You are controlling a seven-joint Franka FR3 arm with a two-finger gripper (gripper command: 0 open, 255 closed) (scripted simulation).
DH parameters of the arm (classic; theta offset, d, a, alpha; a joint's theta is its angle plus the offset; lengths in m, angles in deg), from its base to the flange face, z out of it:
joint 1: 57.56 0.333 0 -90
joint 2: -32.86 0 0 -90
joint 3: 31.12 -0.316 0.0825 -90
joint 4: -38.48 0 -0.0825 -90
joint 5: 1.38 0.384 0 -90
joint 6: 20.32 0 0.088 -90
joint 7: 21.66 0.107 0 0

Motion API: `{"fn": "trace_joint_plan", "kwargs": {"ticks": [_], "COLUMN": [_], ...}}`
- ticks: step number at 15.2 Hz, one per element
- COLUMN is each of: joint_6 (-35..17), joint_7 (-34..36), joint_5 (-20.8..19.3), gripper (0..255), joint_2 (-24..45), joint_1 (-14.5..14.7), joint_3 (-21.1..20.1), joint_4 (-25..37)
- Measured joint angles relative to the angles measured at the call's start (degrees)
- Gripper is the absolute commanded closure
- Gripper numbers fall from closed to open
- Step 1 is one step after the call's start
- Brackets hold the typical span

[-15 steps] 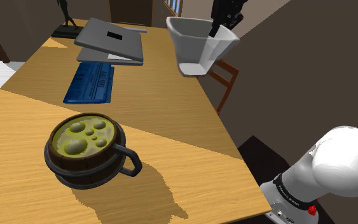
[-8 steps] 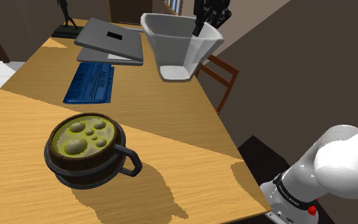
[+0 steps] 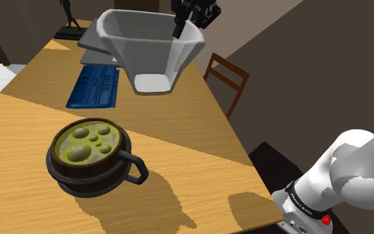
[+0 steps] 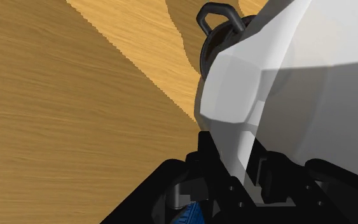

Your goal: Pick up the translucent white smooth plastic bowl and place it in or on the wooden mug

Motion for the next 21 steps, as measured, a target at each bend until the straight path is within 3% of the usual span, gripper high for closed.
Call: {"fn": "trace_joint_plan", "kwargs": {"ticks": [12,21], "joint_6": [-2.9,-9.7], "joint_7": [17.0,15.4], "joint_5": [-5.5,-4.6], "gripper": [255,255], "joint_2": [10.7,9.2], "joint_1": [6.7,6.9], "joint_3": [-10.2,-10.4], "joint_4": [12.8,4.4]}}
